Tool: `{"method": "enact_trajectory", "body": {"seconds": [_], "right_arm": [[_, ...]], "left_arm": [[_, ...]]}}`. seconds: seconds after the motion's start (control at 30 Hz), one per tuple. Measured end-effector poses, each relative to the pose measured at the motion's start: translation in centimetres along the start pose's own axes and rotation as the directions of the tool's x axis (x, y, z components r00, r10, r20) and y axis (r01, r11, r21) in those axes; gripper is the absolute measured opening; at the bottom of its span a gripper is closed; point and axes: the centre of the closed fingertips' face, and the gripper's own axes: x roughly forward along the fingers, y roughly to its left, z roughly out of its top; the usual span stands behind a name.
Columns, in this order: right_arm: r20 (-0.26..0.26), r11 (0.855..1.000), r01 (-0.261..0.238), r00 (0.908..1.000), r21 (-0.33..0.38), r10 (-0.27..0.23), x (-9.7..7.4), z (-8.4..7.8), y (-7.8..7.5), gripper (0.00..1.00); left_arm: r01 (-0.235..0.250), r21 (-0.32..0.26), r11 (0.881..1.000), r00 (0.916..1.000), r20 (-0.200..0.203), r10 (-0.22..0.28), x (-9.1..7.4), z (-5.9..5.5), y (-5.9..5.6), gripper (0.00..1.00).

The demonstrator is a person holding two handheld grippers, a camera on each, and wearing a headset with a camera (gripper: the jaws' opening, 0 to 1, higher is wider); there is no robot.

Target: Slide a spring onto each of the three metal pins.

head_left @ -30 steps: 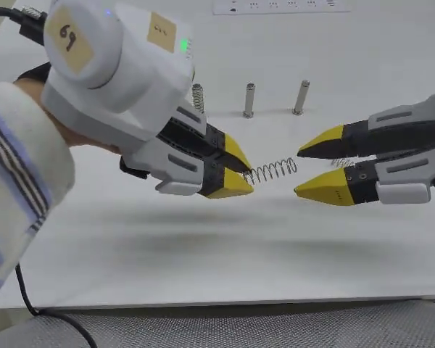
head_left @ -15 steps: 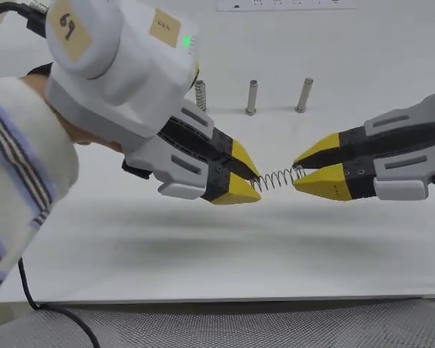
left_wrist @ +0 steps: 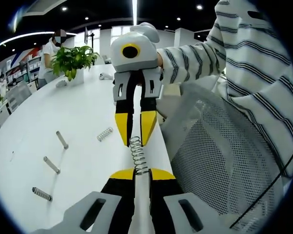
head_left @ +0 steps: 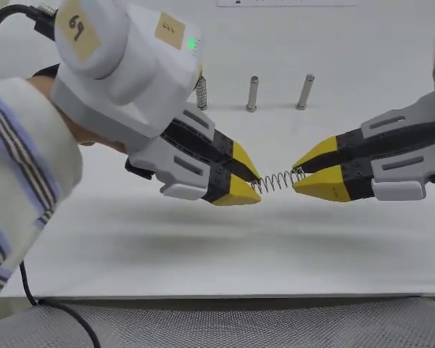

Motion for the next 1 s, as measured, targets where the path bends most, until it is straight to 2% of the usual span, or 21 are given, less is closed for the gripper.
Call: {"method": "enact_trajectory", "body": {"seconds": [0.3,0.57,0.8,1.0], "right_arm": [[-0.022,1.0,-0.004,0.9998,0.019,0.004,0.1,-0.1,0.4,0.09],[-0.067,1.0,0.011,0.9977,0.005,-0.011,0.0,-0.3,0.1,0.08],[-0.141,0.999,0.026,0.9895,-0.029,-0.03,-0.4,-0.7,-0.4,0.08],[-0.211,0.995,0.03,0.9762,-0.092,-0.049,-0.6,-0.8,-0.6,0.08]], "left_arm": [[-0.014,-0.042,0.999,0.9994,0.03,0.015,0.5,0.1,-0.2,0.02],[-0.044,-0.087,0.995,0.9963,0.069,0.051,1.2,-0.1,0.0,0.02],[-0.082,-0.101,0.991,0.9901,0.105,0.093,1.9,0.0,0.3,0.02],[-0.113,-0.118,0.987,0.9818,0.139,0.13,2.2,0.2,0.8,0.02]]}}
